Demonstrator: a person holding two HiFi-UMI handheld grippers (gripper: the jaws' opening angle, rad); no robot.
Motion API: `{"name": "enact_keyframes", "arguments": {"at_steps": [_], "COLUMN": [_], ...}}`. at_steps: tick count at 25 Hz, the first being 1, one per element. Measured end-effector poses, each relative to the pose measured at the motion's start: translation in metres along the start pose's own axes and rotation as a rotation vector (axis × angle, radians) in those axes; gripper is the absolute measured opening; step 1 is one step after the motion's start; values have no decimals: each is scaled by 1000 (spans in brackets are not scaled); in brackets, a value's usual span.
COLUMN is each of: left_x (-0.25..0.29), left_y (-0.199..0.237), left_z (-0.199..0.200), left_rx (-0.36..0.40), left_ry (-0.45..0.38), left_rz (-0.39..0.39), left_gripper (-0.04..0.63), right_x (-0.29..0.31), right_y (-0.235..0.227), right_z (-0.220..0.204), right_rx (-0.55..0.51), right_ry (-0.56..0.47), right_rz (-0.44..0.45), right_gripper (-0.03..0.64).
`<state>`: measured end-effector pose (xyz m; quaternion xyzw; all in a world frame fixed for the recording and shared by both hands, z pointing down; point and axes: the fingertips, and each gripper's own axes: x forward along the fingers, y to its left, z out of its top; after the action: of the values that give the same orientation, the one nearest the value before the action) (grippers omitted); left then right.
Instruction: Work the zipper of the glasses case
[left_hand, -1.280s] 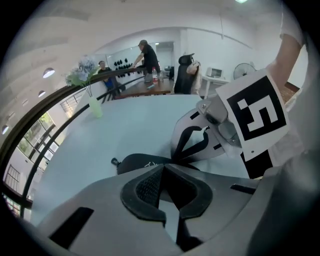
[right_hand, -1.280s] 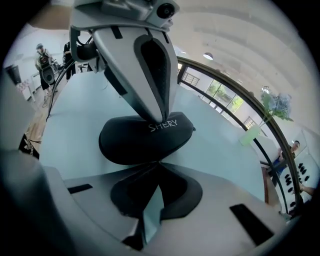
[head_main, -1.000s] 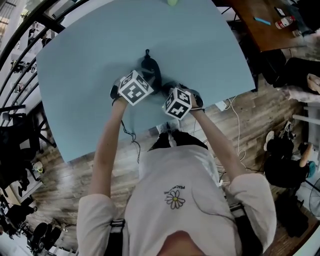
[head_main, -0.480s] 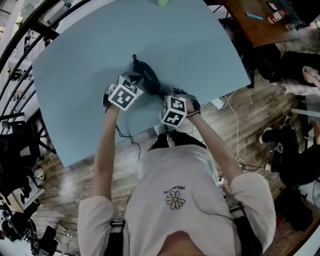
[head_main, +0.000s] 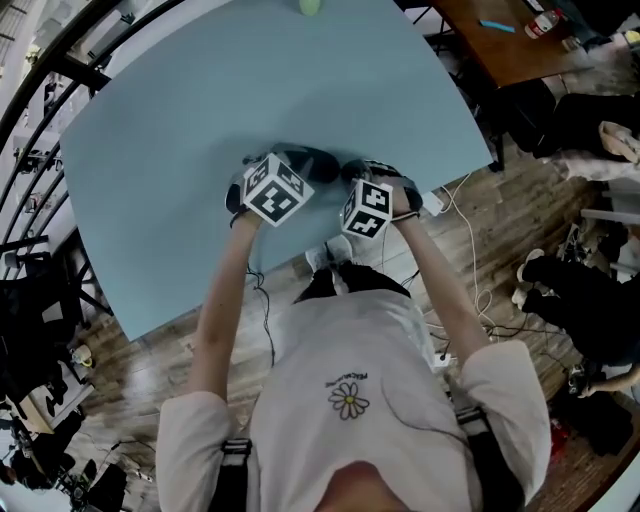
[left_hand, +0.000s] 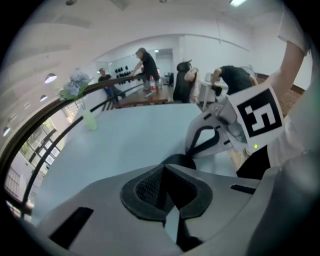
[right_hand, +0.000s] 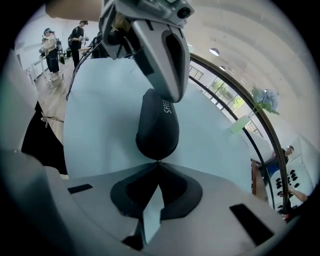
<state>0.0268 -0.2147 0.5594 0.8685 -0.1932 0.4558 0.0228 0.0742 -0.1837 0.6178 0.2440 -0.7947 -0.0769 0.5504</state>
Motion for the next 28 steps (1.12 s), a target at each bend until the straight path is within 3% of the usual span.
{"name": "enact_keyframes", "arguments": {"at_steps": [2,5,8,15,23,28], "left_x": [10,14,15,16,16,15], "left_y": [-6,-4,-4,-4,0,1], "left_z": [-6,-10,-9,-9,-6,-6], "left_rx": [33,-28,-23,-81,-138,-135], "left_ry": [54,70,79,46,11,7], "left_rz": [-5,3,2,8,24,32], "left_gripper": [15,15,15,14,14,15], "right_x": [1,0,-1,-9,-8,-7], "right_y": [0,0,1,24,27,27], "right_z": [-2,-1,-2,10,26,27], "right_rx": [26,50,104,278,513,556], "right_ry": [-8,-15,-21,-79,-116,-114], "right_rz": [0,4,21,111,109,80], "right_gripper": [8,8,8,8,8,8]}}
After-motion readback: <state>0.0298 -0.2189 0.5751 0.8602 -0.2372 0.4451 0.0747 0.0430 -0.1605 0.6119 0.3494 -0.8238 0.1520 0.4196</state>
